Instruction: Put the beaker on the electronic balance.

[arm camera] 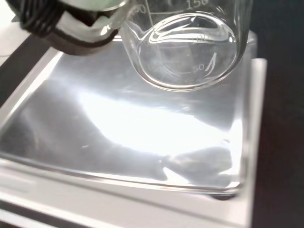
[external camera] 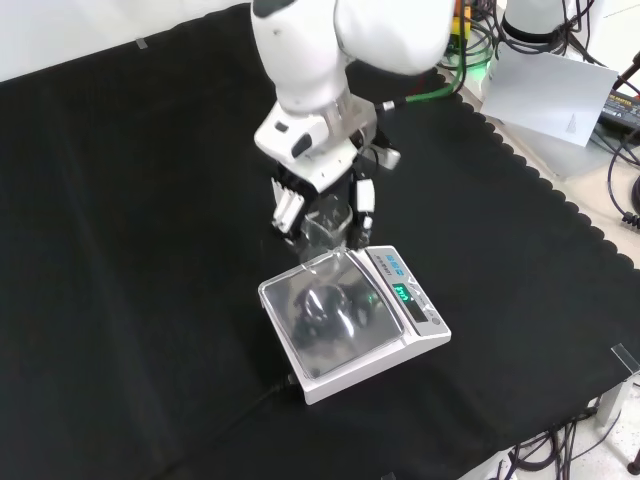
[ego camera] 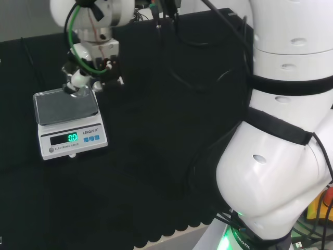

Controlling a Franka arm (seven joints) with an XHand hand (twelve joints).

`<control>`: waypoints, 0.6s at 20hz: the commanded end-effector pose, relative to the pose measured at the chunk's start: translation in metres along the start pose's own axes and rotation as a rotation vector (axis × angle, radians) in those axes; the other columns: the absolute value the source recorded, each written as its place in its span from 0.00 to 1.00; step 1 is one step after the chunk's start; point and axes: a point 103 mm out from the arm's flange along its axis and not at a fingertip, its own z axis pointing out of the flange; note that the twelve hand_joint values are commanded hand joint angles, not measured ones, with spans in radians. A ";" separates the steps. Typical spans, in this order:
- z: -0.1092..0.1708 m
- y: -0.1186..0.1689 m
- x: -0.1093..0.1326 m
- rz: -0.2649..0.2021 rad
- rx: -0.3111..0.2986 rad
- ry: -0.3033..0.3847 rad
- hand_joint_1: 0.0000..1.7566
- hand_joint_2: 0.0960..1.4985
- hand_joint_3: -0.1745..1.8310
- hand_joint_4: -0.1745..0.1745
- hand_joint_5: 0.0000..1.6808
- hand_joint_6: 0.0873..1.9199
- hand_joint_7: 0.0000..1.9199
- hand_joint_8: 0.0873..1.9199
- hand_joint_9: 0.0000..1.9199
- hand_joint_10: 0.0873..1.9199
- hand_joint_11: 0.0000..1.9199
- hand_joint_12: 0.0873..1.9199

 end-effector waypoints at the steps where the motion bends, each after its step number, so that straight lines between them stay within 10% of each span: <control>1: 0.026 0.013 0.034 -0.029 0.061 -0.024 0.69 0.58 0.42 0.00 0.46 0.75 0.43 0.76 0.69 0.65 0.69 0.64; 12: 0.039 0.025 0.015 -0.012 0.108 -0.027 0.67 0.56 0.42 0.00 0.48 0.71 0.45 0.78 0.70 0.63 0.71 0.62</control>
